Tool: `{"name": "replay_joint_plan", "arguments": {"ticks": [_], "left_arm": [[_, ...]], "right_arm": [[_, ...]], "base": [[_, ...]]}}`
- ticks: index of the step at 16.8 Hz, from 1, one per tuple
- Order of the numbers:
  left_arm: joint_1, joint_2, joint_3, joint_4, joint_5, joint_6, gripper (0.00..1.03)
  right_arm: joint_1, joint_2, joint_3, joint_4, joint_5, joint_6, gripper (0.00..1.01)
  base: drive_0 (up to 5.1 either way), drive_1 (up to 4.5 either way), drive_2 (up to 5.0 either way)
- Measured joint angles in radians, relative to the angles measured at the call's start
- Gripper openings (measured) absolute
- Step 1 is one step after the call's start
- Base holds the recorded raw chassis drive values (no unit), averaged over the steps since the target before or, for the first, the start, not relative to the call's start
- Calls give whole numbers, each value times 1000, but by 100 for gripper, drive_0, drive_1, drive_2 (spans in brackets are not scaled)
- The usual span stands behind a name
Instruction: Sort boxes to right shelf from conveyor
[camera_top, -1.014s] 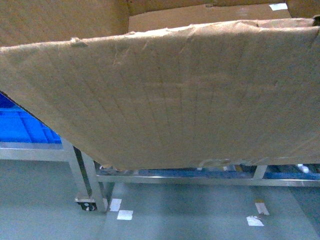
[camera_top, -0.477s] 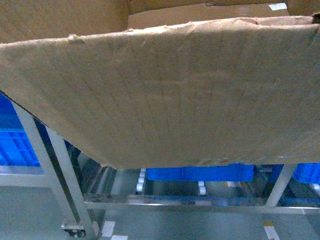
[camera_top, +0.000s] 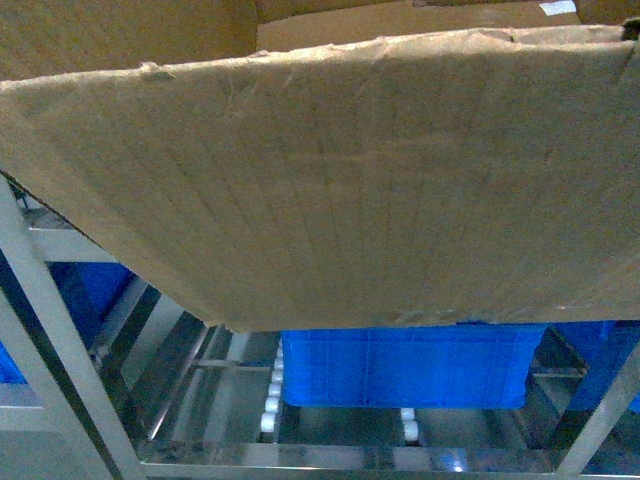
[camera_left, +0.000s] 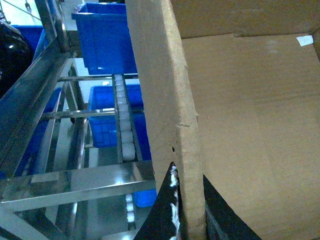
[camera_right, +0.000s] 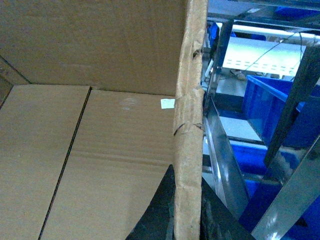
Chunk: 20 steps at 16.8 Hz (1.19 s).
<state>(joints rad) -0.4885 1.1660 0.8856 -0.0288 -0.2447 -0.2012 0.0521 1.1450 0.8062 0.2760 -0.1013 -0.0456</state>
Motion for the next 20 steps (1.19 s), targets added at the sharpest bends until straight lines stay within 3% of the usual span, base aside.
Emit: {"name": "replay_joint_plan", "arguments": {"ticks": [8,12,20], "left_arm": [[-1,0,0,-6,-1,0,2],[-1,-11,0,-10,0,-5,2],[-7,-22,11,-5,-5,-7,2]], "right_arm": [[0,-2,0,-6,0,0,4],[0,-2,0,-9,0,0,4],[0,-2,0,-14,-1,8,4]], "base": [[0,0,0],[-4,430,-437],[0,0,0]]}}
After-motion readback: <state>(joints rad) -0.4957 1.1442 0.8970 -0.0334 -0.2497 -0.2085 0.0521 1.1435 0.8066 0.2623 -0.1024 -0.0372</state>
